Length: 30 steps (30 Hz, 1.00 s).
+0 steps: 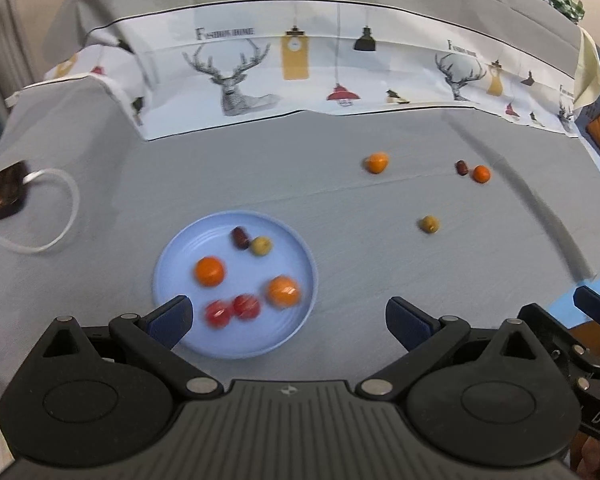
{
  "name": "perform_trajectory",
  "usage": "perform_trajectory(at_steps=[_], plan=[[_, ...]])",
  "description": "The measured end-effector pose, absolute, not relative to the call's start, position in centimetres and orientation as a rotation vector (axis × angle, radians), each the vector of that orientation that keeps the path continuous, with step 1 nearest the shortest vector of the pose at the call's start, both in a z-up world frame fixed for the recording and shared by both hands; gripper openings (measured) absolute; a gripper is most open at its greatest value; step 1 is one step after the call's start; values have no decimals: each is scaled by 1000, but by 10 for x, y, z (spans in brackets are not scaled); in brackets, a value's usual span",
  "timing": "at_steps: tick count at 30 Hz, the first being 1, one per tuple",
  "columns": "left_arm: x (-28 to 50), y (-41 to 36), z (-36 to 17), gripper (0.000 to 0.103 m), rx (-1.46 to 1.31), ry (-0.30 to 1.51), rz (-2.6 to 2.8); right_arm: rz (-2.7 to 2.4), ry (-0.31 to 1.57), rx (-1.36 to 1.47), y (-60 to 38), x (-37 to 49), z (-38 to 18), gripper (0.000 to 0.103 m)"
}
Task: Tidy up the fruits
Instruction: 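Grasp a wrapped mandarin with the left tool while the right tool grasps an orange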
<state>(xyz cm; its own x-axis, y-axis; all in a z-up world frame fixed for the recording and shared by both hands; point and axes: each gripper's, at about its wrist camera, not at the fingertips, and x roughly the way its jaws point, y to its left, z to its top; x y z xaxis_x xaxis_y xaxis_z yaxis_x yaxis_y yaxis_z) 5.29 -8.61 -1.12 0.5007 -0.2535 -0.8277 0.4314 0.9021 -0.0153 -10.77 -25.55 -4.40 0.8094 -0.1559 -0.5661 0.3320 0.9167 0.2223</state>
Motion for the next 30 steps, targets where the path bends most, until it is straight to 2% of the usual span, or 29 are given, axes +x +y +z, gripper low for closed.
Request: perform_trajectory(at_steps=[13,30], plan=[[128,-207,-46,103,251,956,-487,-525,567,326,-385,-72,-79,98],[250,-333,-177,103,363,1051,-552,-665,780,367,-518,50,-212,98]])
